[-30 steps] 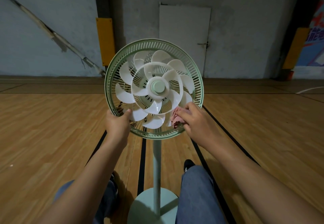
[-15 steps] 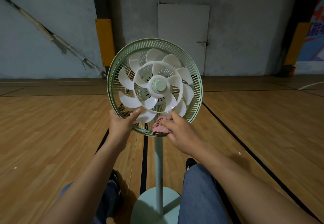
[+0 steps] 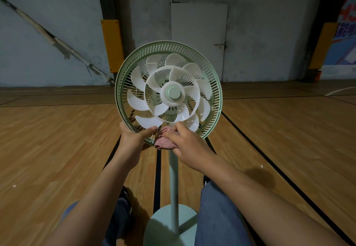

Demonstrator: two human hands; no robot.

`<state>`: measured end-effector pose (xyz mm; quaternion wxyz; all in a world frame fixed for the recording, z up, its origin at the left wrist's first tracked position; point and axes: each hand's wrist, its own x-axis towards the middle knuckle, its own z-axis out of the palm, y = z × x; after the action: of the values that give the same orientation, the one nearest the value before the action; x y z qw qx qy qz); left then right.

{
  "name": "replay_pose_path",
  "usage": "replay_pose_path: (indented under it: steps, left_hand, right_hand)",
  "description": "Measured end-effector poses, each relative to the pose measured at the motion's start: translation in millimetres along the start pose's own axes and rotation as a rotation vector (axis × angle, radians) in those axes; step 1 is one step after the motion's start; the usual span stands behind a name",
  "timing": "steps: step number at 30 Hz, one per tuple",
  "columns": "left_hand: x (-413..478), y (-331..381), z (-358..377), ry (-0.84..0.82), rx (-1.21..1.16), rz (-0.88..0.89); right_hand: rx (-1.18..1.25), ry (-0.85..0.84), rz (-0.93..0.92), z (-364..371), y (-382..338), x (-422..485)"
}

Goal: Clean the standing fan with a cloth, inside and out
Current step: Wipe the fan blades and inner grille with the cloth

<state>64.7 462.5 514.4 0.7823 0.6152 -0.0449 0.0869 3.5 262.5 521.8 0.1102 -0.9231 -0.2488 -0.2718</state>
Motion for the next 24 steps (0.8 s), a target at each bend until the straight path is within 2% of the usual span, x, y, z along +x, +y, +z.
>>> replay_pose_path:
  steps: [5,14,24]
  left_hand:
    - [-4.0,-2.4,-1.1,0.020,-0.045,0.023]
    - [-4.1,-2.5,-4.7,0.011,-0.066,0.010]
    - [-1.3,-4.6,3.8,0.052,-0.041,0.028]
  right_hand:
    - [-0.033,0.018,-0.012,1.0,-7.4,3.5]
    - [-0.039,0.153,0.084,-14.8,9.2,-3.0]
    - [0.001,0.158,0.059,-2.7,-13.8,13.9]
